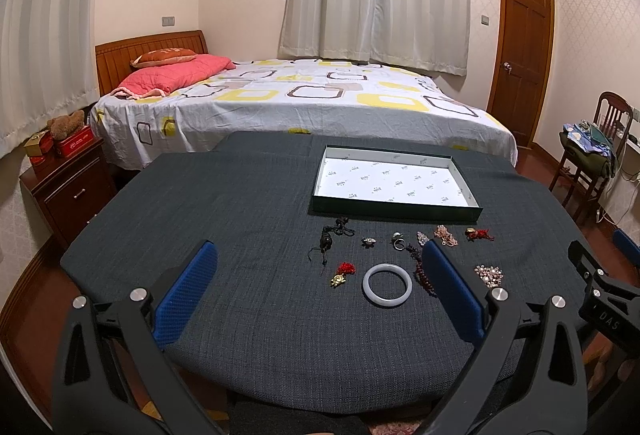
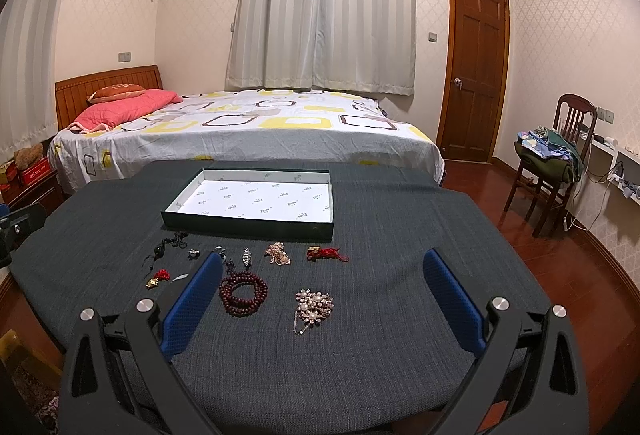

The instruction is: Organize jewelry

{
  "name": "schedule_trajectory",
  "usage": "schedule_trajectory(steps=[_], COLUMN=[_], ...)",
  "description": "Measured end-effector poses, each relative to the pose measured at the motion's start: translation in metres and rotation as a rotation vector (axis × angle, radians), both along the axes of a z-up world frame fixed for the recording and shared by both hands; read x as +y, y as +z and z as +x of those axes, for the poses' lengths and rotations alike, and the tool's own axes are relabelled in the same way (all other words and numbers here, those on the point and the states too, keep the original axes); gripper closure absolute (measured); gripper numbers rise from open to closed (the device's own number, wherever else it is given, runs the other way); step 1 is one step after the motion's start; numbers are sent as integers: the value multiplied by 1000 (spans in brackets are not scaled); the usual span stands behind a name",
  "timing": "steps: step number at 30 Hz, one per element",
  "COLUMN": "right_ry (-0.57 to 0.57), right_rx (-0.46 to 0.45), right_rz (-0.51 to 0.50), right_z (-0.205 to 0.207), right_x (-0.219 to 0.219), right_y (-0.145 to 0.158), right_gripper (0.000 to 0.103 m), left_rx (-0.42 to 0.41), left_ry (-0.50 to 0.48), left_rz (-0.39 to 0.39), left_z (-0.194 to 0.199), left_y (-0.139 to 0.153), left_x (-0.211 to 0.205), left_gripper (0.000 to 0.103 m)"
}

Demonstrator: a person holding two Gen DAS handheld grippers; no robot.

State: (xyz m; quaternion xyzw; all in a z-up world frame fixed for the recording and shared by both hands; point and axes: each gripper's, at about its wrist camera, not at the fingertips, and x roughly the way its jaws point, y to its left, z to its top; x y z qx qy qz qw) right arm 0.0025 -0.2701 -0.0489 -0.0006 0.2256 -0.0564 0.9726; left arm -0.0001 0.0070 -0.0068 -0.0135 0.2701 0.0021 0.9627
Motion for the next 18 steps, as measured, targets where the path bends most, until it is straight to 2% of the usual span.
schedule_trajectory(steps=[18], right_ry=[-1], right_rx=[2], right_rz=[0], right_z=[-1], right_x=[1], right_y=[-5], right_gripper=[5], left_rx=[0], left_ry=[0], left_rz=[0], left_z=[0], left_y=[-1], left_x=[1], left_gripper=[3])
